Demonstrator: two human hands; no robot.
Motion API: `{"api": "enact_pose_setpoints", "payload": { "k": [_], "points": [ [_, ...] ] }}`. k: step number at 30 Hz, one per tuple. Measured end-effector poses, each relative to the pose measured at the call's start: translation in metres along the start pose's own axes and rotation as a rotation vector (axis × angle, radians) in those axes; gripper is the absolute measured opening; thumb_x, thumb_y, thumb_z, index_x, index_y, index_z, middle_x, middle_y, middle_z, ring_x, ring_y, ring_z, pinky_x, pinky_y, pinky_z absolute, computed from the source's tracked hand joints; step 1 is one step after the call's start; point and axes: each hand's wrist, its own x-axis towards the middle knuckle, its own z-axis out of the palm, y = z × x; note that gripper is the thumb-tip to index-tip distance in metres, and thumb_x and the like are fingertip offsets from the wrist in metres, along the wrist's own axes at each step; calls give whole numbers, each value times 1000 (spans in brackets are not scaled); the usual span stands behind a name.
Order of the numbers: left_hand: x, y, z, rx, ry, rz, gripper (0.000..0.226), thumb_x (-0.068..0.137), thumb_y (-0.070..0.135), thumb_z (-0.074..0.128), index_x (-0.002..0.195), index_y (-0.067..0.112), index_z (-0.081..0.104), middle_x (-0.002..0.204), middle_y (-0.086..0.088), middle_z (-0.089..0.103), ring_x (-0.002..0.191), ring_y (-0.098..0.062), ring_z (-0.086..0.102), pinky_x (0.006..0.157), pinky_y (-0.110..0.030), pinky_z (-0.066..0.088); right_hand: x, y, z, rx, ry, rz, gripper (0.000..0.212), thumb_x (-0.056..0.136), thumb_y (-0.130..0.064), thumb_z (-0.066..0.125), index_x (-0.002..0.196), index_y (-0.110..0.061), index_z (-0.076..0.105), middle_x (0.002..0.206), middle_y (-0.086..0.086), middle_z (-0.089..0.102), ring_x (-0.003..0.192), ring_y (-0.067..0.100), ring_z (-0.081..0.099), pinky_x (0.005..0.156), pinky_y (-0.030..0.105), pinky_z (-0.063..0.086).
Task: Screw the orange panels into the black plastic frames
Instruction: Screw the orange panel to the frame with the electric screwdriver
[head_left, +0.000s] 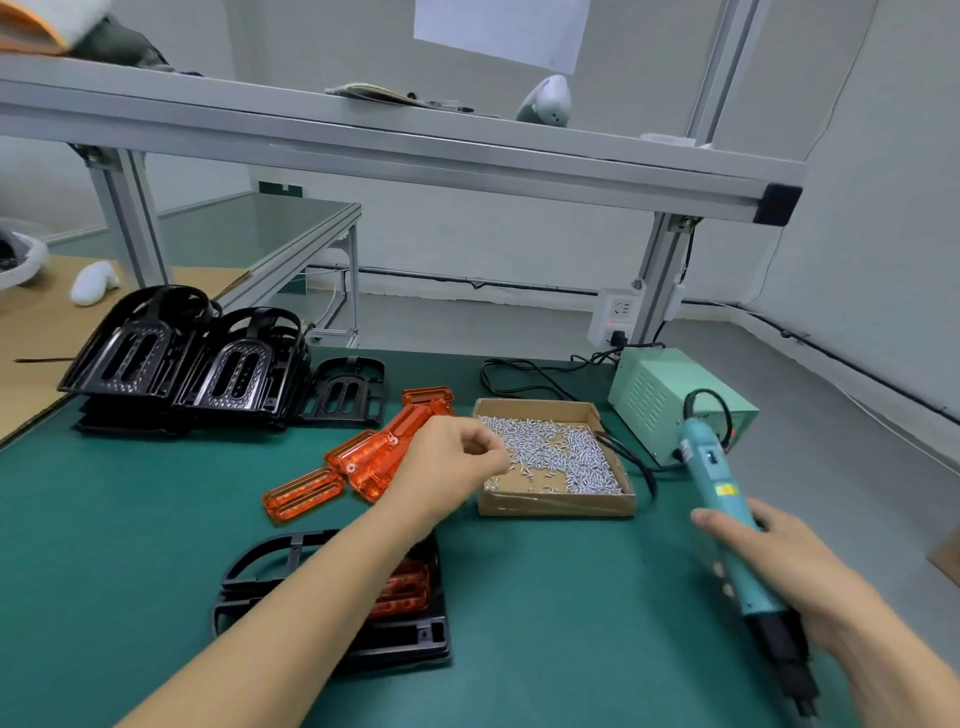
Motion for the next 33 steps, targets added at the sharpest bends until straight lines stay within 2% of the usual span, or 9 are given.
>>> {"api": "enact_pose_setpoints", "payload": {
  "k": [3, 5, 8, 11, 14, 17, 23, 26, 33],
  "points": [
    [-27, -3, -13, -217, -21, -59, 9, 74, 3, 75, 70, 10, 71, 70, 1, 71, 63, -1, 61, 60, -10, 45, -5, -19, 9, 337, -91, -59, 28, 76, -10, 71, 103, -9, 61, 56, -1, 52, 44, 10, 48, 39, 22, 43],
    [-43, -4, -20, -323, -34, -87, 11, 73, 3, 76, 71, 12, 72, 71, 0, 71, 64, -1, 60, 61, -11, 46, -11, -36, 19, 576, -146, -152, 34, 69, -10, 68, 101, -10, 59, 58, -2, 49, 45, 7, 46, 38, 19, 42],
    [-65, -4, -27, -467, -14, -139, 11, 68, 4, 78, 69, 14, 75, 71, -1, 71, 65, -3, 61, 62, -12, 48, -23, -61, 40, 920, -195, -304, 22, 71, -13, 64, 90, -21, 55, 67, -2, 51, 53, 7, 52, 48, 17, 48],
    [-81, -4, -32, -594, -14, -180, 15, 56, 14, 79, 71, 15, 77, 77, -5, 73, 72, -8, 67, 67, -14, 52, -35, -78, 63, 1105, -209, -384, 15, 76, -17, 66, 84, -26, 57, 72, -4, 59, 60, 9, 59, 62, 22, 54],
    [-91, -6, -34, -656, 10, -192, 26, 50, 20, 80, 75, 17, 78, 81, -9, 74, 78, -11, 69, 74, -20, 50, -47, -92, 87, 1198, -232, -429, 11, 80, -20, 64, 83, -27, 56, 61, -8, 48, 50, 4, 48, 53, 19, 48],
    [-99, -7, -33, -696, 26, -199, 22, 55, 21, 77, 76, 17, 78, 80, -10, 74, 77, -12, 68, 77, -24, 48, -56, -102, 109, 1260, -230, -484, 11, 81, -19, 62, 85, -27, 55, 57, -10, 40, 45, 2, 40, 49, 17, 41],
    [-108, -10, -33, -701, 43, -194, 15, 64, 21, 71, 77, 16, 77, 78, -9, 73, 74, -15, 59, 76, -28, 46, -67, -113, 136, 1301, -233, -597, 14, 88, -11, 56, 84, -24, 56, 56, -10, 40, 45, 3, 40, 49, 18, 41],
    [-109, -11, -33, -741, 50, -192, 14, 64, 21, 71, 76, 16, 77, 78, -9, 72, 73, -14, 58, 75, -28, 45, -70, -117, 141, 1287, -220, -629, 18, 86, -11, 55, 78, -26, 60, 55, -9, 39, 45, 4, 40, 49, 18, 40],
    [-108, -13, -36, -771, 71, -177, 17, 61, 22, 72, 76, 15, 77, 77, -9, 73, 67, -9, 60, 74, -26, 46, -75, -120, 147, 1224, -212, -663, 15, 85, -9, 55, 83, -24, 56, 55, -9, 40, 45, 5, 40, 49, 19, 40]
  ]
}}
